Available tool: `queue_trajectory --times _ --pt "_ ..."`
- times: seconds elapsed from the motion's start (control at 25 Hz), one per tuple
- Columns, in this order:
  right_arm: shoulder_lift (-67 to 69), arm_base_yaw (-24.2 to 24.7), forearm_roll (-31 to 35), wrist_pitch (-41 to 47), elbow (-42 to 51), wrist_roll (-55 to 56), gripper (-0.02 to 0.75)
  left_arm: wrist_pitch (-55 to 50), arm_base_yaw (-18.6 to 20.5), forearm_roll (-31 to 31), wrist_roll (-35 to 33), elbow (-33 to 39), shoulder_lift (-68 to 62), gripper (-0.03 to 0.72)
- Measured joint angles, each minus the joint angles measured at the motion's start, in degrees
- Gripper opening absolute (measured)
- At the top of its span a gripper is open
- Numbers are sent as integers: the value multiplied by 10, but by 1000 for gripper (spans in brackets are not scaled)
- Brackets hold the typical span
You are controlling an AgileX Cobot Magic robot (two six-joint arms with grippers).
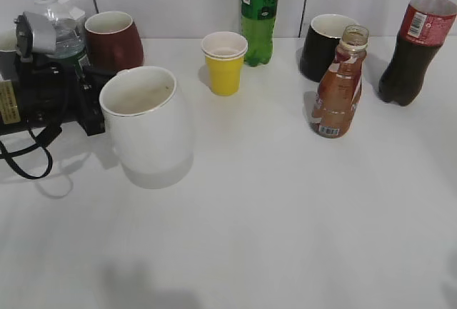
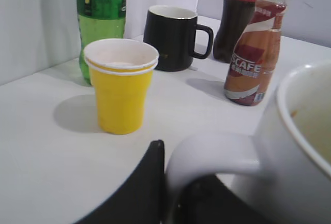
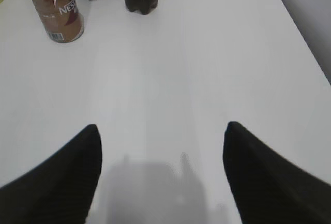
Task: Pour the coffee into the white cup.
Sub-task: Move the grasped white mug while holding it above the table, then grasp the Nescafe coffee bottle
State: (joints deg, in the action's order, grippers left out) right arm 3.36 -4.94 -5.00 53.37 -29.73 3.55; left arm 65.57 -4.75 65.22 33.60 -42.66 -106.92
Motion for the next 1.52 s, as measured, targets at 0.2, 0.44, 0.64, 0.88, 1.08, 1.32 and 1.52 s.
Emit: queue_trajectory --times 0.2,0.44,0.64,0.88,1.08,1.32,1.52 --pt "129 0 -16 -210 -3 -1 570 0 0 0 0 0 0 48" --pt "307 0 -16 -461 -3 -1 570 0 0 2 1 0 0 48" --pt "452 0 -21 -673 20 -2 570 0 0 2 1 0 0 48" --pt "576 0 -68 -819 68 29 570 0 0 4 1 0 0 48" --pt "675 0 -182 -935 107 87 570 0 0 11 1 0 0 48" --pt "767 0 -264 -1014 116 159 580 0 0 12 1 0 0 47" --pt "833 0 -308 -1031 113 186 641 0 0 12 1 0 0 47"
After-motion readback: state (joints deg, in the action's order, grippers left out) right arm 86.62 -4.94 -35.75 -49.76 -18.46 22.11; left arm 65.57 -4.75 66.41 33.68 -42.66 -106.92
